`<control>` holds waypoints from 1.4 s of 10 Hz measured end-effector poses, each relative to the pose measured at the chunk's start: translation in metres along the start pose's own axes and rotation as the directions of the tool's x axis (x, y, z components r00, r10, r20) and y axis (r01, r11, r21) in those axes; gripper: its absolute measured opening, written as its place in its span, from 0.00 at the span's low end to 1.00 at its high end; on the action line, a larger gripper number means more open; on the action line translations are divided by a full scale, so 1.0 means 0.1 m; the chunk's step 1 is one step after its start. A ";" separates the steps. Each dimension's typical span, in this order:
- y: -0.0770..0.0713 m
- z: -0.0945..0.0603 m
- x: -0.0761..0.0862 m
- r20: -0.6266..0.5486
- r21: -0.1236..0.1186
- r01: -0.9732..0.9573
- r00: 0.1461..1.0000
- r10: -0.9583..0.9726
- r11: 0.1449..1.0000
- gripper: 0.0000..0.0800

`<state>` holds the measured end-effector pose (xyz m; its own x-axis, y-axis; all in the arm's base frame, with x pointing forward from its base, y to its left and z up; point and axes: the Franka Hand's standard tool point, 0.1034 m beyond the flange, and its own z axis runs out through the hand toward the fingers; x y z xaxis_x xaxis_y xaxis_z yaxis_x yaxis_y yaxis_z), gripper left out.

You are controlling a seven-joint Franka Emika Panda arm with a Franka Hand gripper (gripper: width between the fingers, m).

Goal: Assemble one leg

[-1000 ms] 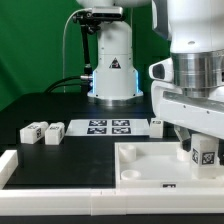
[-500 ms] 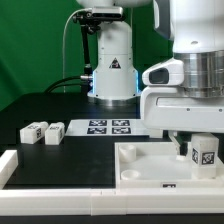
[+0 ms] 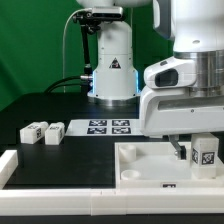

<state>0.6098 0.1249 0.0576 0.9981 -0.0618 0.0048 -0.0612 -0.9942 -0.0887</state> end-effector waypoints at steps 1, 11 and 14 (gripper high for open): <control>0.00 0.00 0.00 0.000 0.000 0.000 1.000 0.000 1.000 0.47; 0.01 0.03 -0.01 0.003 0.022 -0.855 0.519 0.855 0.519 0.34; 0.00 0.03 0.00 0.005 0.022 -0.911 0.412 0.911 0.411 0.34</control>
Offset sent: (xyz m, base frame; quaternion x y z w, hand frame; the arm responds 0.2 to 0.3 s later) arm 0.0000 0.0000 0.0000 0.0000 0.0000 0.0000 1.0000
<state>0.6095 0.1251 0.0549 0.3551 -0.9311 -0.0839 -0.9344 -0.3507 -0.0630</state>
